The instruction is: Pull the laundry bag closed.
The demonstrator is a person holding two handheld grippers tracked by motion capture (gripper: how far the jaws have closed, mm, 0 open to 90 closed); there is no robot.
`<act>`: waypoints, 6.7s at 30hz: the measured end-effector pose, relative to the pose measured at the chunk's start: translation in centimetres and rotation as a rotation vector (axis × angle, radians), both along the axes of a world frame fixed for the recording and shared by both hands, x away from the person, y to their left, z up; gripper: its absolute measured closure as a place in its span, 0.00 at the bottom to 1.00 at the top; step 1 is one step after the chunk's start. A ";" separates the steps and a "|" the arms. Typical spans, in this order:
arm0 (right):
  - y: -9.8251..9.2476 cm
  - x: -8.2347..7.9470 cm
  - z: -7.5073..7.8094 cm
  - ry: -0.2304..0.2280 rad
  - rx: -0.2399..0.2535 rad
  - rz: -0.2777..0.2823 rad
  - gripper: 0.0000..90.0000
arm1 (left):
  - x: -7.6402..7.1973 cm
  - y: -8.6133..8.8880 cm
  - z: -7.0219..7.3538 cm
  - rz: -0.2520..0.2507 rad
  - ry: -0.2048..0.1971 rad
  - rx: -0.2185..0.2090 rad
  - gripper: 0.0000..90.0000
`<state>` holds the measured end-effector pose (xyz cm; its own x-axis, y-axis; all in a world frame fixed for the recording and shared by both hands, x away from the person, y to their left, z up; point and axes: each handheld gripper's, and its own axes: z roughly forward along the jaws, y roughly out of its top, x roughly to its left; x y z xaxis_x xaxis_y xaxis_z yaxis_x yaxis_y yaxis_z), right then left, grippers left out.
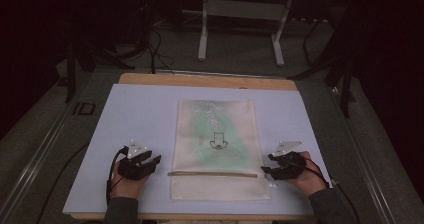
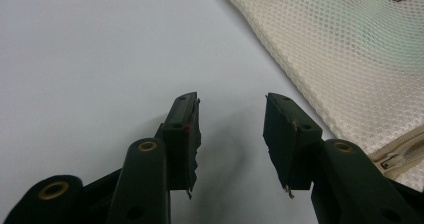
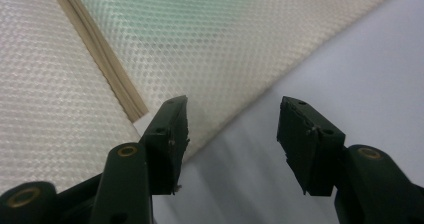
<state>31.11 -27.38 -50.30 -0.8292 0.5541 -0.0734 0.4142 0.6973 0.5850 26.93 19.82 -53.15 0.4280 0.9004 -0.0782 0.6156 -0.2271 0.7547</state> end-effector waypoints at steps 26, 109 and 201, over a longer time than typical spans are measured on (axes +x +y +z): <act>3.4 0.3 1.4 0.012 0.013 0.105 0.50 | 0.1 -0.1 0.0 -0.009 0.006 -0.007 0.63; 16.9 0.2 1.8 0.025 0.009 0.404 0.57 | 0.1 -0.2 0.1 -0.029 0.008 -0.010 0.63; 30.3 0.2 -1.3 0.083 -0.055 0.548 0.90 | 0.0 0.4 0.2 -0.006 0.004 -0.020 0.63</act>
